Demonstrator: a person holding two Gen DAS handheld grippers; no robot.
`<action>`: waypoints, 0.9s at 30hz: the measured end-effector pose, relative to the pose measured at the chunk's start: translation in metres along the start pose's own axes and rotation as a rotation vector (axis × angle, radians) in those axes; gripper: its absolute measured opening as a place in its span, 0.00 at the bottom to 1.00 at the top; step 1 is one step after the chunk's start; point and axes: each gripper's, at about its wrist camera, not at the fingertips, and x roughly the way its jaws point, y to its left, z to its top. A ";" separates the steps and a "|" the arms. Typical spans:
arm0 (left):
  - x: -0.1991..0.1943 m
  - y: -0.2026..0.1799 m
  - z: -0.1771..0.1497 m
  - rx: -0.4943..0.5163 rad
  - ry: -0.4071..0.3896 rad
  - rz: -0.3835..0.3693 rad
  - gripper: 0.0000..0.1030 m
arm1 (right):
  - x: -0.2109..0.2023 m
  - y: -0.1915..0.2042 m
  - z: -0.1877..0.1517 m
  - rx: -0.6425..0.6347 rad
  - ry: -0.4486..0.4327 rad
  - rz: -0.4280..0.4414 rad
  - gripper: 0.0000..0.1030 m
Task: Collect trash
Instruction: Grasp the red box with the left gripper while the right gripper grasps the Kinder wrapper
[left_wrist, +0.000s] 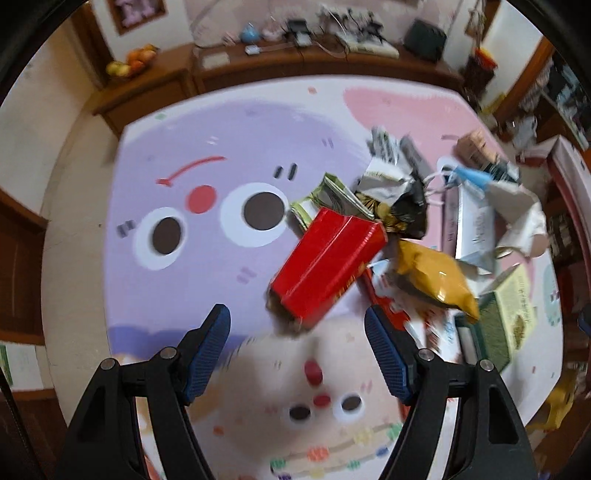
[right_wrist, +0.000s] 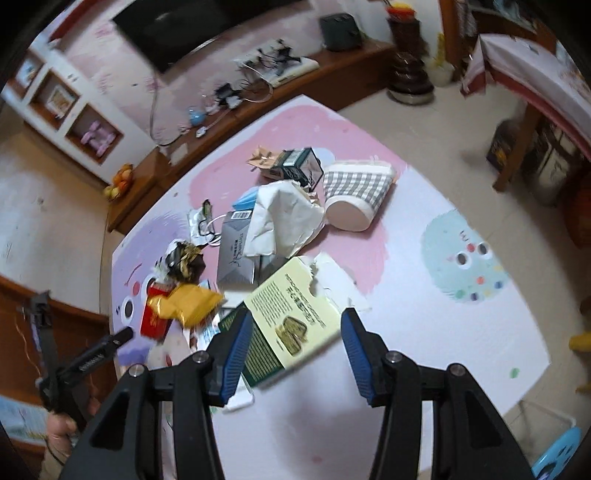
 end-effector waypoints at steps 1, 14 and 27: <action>0.008 -0.002 0.002 0.012 0.013 -0.001 0.71 | 0.008 0.004 -0.001 0.010 0.013 0.004 0.49; 0.070 -0.026 0.030 0.142 0.088 -0.027 0.52 | 0.058 0.092 -0.031 -0.170 0.094 -0.001 0.49; 0.055 0.014 0.013 0.053 0.057 -0.102 0.38 | 0.084 0.144 -0.024 -0.337 0.074 -0.002 0.49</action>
